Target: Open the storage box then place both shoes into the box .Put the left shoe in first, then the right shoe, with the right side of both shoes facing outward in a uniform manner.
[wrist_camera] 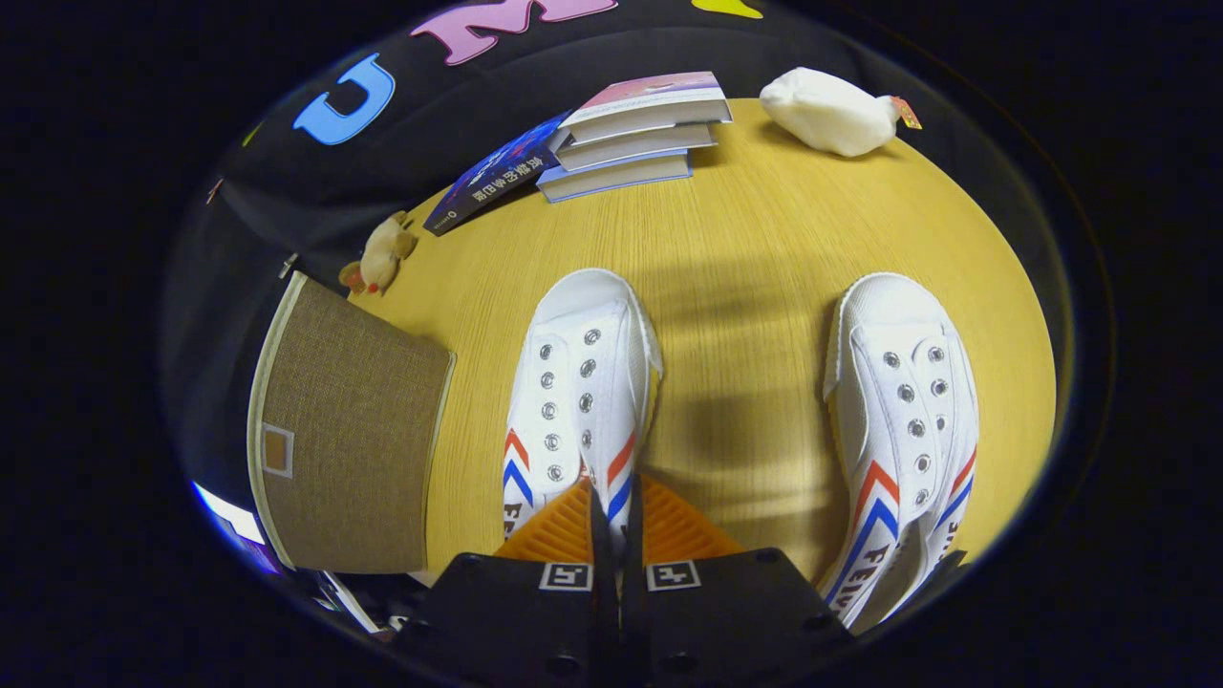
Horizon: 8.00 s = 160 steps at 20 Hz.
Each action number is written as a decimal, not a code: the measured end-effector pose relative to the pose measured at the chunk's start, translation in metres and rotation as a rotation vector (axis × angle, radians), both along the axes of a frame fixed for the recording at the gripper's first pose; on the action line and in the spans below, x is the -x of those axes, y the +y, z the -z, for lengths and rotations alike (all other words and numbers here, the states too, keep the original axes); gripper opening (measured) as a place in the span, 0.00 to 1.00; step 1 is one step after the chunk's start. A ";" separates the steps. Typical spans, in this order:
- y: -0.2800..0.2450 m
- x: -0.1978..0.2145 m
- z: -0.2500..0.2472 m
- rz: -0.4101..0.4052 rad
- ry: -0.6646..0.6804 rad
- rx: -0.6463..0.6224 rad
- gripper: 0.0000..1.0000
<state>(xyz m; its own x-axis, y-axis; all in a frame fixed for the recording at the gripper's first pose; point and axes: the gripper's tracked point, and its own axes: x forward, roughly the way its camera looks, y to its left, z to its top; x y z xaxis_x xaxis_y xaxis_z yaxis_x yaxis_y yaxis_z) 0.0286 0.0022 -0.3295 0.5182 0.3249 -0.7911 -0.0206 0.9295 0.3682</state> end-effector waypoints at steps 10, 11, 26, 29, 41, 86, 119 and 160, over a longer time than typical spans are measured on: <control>0.021 0.018 -0.105 0.109 -0.070 -0.072 0.05; 0.027 0.020 -0.122 0.108 -0.084 -0.077 0.05; 0.240 0.049 -0.221 -0.026 -0.094 -0.305 0.05; 0.272 0.049 -0.200 -0.045 -0.061 -0.280 0.05; 0.307 0.028 -0.098 -0.005 0.115 -0.042 0.05; -0.149 0.043 -0.085 0.086 -0.143 0.306 0.99; -0.161 0.040 -0.006 0.231 0.129 0.082 0.07; 0.262 0.037 -0.148 0.003 -0.003 -0.077 0.28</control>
